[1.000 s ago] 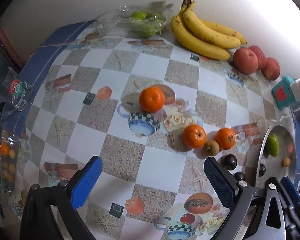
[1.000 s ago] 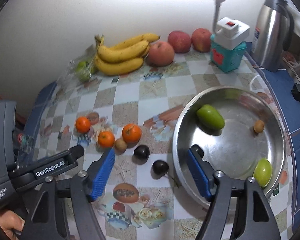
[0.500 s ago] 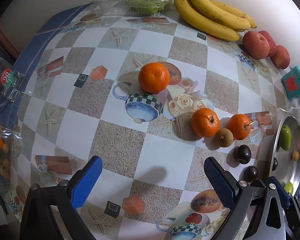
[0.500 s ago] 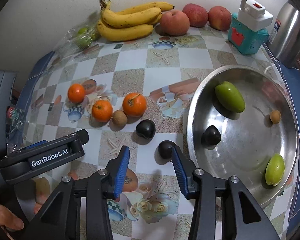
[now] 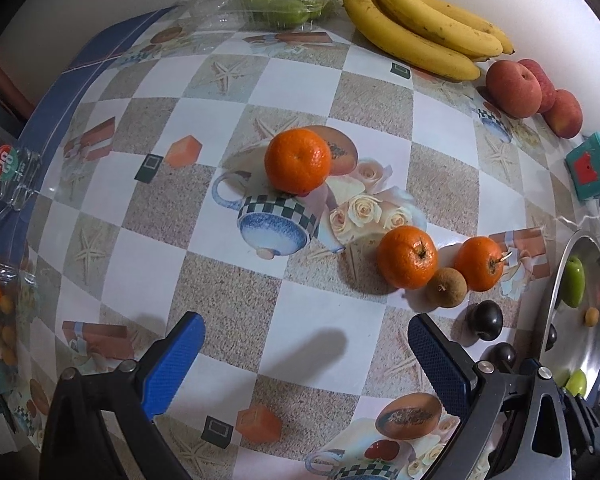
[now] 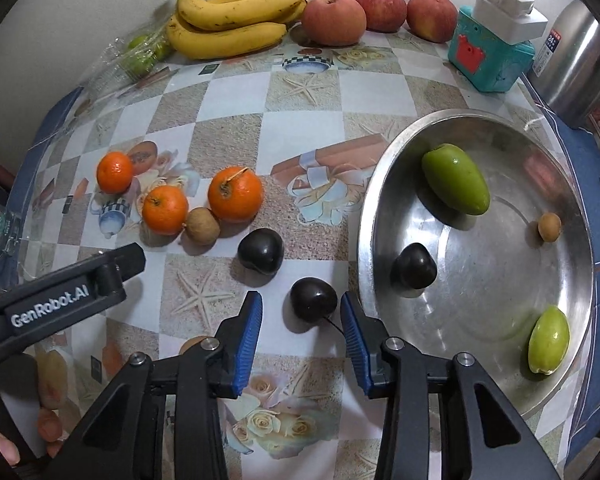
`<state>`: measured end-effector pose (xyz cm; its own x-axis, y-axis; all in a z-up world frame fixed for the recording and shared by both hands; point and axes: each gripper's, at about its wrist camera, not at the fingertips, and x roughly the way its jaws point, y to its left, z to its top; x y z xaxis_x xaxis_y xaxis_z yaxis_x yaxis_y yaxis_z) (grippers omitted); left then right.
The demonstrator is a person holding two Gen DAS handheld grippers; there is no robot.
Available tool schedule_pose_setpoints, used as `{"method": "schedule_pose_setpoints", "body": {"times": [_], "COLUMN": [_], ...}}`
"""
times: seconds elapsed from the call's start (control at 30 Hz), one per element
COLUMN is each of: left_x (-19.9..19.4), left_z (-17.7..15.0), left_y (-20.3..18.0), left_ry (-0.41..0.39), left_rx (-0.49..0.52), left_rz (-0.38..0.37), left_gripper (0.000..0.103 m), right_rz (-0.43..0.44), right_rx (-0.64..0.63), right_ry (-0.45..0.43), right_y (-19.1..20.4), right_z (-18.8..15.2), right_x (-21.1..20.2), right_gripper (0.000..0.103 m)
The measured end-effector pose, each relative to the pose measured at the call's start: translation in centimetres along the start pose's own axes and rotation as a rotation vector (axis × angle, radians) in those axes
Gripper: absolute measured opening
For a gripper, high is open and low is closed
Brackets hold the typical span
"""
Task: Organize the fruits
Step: 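Lower the right tool onto a black plum on the table and grasp it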
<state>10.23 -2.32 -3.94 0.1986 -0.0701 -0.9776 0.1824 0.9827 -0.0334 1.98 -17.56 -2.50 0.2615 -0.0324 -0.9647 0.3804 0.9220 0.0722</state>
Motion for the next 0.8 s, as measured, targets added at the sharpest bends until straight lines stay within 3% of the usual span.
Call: {"method": "schedule_pose_setpoints", "body": {"times": [0.8], "left_x": [-1.1], "left_z": [0.5], "left_y": [0.5], "left_ry": [-0.034], "left_rx": [-0.008], "left_rz": [-0.004], "left_gripper": [0.103], "right_rz": [-0.143], "right_rx": [-0.126], "right_ry": [0.004], "right_y": [3.1], "right_z": [0.0], "right_x": [1.5], "right_gripper": [0.034]}}
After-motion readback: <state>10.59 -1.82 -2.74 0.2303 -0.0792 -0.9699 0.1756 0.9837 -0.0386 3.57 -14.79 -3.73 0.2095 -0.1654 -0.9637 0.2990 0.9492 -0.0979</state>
